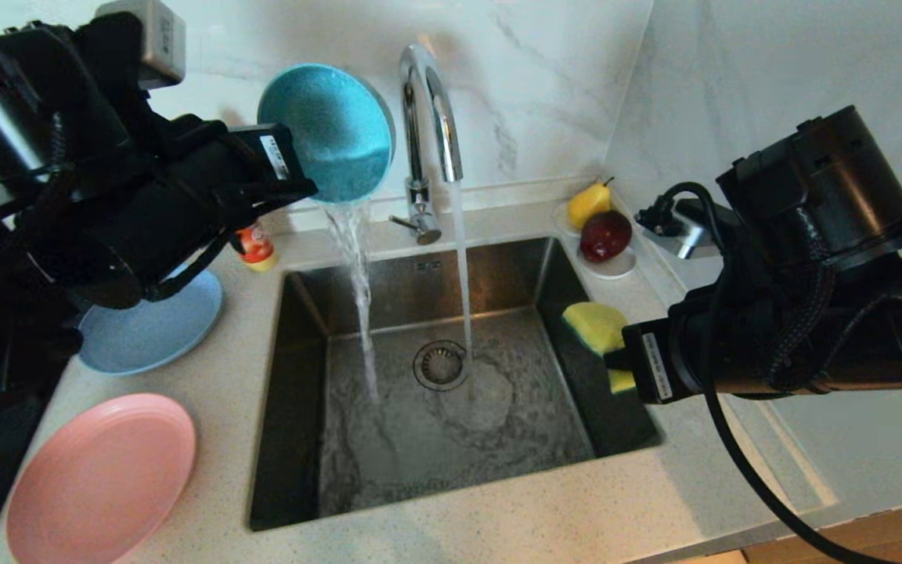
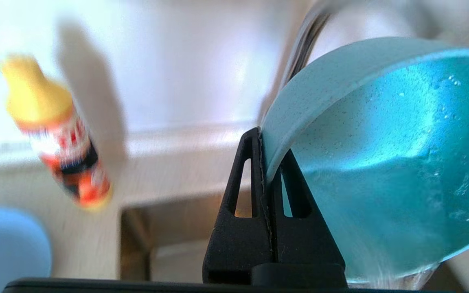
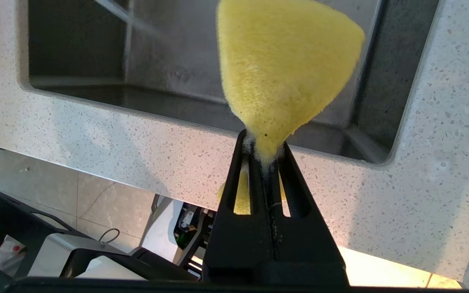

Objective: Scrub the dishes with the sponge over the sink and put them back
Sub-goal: Wash the bowl

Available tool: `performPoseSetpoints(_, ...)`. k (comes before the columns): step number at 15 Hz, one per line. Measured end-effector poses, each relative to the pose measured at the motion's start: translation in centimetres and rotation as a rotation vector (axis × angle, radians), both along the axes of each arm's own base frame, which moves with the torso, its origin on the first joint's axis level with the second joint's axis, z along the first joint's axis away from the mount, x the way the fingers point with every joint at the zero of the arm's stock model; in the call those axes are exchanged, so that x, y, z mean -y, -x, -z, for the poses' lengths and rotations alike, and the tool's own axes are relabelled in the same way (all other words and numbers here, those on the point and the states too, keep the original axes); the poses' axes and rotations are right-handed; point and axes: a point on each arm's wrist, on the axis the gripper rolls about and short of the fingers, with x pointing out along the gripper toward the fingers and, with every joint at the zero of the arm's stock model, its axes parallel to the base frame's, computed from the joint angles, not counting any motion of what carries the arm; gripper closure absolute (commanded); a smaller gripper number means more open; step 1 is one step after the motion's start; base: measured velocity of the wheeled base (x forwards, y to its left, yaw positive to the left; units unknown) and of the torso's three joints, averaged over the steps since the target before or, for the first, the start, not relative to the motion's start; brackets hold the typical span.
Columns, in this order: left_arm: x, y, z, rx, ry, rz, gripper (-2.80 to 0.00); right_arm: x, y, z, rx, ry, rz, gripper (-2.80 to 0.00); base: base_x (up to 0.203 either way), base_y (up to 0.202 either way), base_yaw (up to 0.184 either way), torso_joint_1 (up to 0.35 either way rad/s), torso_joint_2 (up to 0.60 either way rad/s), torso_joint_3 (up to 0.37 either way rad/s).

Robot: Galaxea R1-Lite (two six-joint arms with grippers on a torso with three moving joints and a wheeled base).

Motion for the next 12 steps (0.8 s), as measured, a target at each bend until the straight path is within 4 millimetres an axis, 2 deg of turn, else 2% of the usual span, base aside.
performPoseSetpoints(5, -1.0, 1.7, -1.4, 0.156, -0.004, 0.045, 0.00, -0.2, 0.3, -0.1, 0.002, -0.004, -0.011, 0.00, 0.000, 0.000, 0.000, 0.000, 0.00, 0.000)
performPoseSetpoints(12, -1.9, 3.9, -2.5, 0.210, -0.004, 0.088, 0.00, -0.2, 0.3, -0.1, -0.003, -0.009, -0.021, 0.00, 0.000, 0.000, 0.000, 0.000, 0.00, 0.000)
